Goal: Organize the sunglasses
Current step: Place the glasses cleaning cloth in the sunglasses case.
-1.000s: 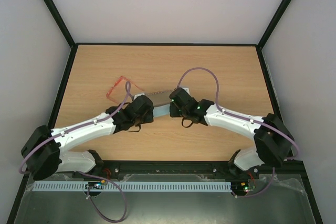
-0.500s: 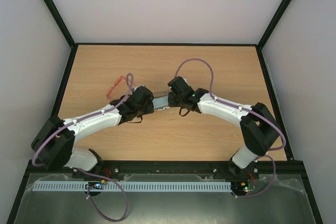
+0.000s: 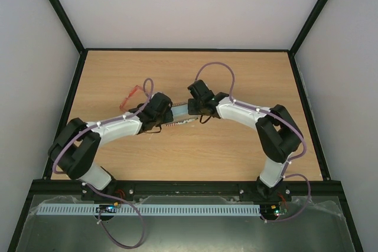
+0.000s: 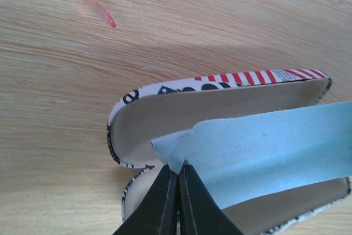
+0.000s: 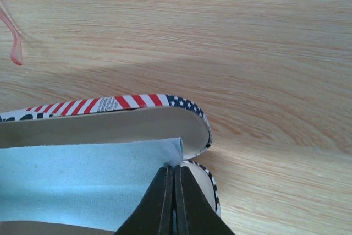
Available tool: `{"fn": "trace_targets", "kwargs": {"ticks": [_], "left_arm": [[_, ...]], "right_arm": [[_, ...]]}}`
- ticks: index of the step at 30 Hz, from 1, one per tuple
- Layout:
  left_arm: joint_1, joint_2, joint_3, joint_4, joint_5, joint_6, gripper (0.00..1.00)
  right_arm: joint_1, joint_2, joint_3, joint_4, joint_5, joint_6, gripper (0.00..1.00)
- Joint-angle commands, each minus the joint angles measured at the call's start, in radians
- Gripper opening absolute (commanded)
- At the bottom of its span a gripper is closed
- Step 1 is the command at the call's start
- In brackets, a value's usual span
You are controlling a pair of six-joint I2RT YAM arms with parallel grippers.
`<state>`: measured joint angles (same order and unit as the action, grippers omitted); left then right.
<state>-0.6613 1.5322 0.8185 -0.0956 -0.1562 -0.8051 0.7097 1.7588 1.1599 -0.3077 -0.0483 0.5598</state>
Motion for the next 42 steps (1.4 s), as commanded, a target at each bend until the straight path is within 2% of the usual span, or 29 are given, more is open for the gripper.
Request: {"fn": "trace_targets", "kwargs": {"ticks": [1, 42], "left_arm": [[0.025, 0.039, 0.024, 0.022, -0.014, 0.030, 0.02], [0.083, 0.165, 0.044, 0.111, 0.001, 0.060, 0.02]], "right_arm": [[-0.019, 0.038, 0.054, -0.005, 0.013, -0.024, 0.01], [-0.050, 0.196, 0.166, 0.004, -0.034, -0.035, 0.01]]}}
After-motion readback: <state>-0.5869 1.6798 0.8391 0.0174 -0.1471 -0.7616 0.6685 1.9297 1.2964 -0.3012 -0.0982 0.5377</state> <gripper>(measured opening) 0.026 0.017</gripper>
